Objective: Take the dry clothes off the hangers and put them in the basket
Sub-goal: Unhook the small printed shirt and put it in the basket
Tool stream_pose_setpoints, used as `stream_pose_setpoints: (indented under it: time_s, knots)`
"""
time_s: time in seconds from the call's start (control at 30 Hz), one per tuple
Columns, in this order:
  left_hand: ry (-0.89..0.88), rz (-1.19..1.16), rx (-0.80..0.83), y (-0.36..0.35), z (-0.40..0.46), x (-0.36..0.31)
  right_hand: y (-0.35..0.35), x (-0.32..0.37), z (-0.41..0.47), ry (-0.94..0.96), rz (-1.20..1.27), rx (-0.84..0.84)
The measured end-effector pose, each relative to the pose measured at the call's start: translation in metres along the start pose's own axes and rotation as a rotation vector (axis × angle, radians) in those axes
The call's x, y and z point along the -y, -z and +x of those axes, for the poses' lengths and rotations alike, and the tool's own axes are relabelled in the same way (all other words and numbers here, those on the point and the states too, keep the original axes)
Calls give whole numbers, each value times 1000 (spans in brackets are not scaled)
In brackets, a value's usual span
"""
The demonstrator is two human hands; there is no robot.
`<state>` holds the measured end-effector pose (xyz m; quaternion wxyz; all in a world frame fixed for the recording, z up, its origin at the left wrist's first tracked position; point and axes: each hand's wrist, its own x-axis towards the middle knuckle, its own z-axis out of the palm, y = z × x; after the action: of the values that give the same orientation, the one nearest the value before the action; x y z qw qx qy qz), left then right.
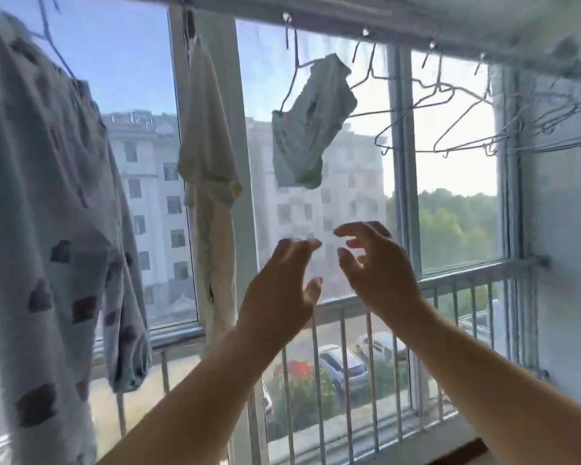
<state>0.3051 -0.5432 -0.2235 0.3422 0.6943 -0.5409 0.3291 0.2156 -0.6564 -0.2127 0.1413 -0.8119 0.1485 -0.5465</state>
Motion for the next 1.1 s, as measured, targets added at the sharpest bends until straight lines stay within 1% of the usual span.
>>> stream_pose_setpoints:
  time_s: [0.17, 0.3, 0.4, 0.53, 0.7, 0.77, 0.83, 0.93, 1.03, 1.1]
  knots:
    - [-83, 58, -114, 31, 54, -18, 30, 22, 48, 175, -95, -133]
    - [-44, 54, -160, 51, 102, -24, 51, 40, 96, 282, -135, -245]
    - [24, -19, -173, 62, 130, -29, 58, 50, 128, 306, -168, -262]
    - [83, -56, -162, 70, 161, -29, 56, 59, 172, 256, -153, -204]
    - [174, -83, -131, 74, 191, -19, 49, 58, 221, 111, -81, -99]
    - [183, -81, -126, 74, 202, -16, 51, 59, 237, 61, -53, -36]
    - [181, -99, -130, 74, 214, -14, 55, 60, 251, 7, 40, 60]
    - [189, -189, -146, 73, 234, -13, 58, 59, 266, -69, 232, 203]
    - [213, -281, -153, 75, 255, -12, 52, 54, 273, -70, 373, 268]
    - [189, -263, -163, 75, 268, -11, 44, 48, 275, -78, 462, 280]
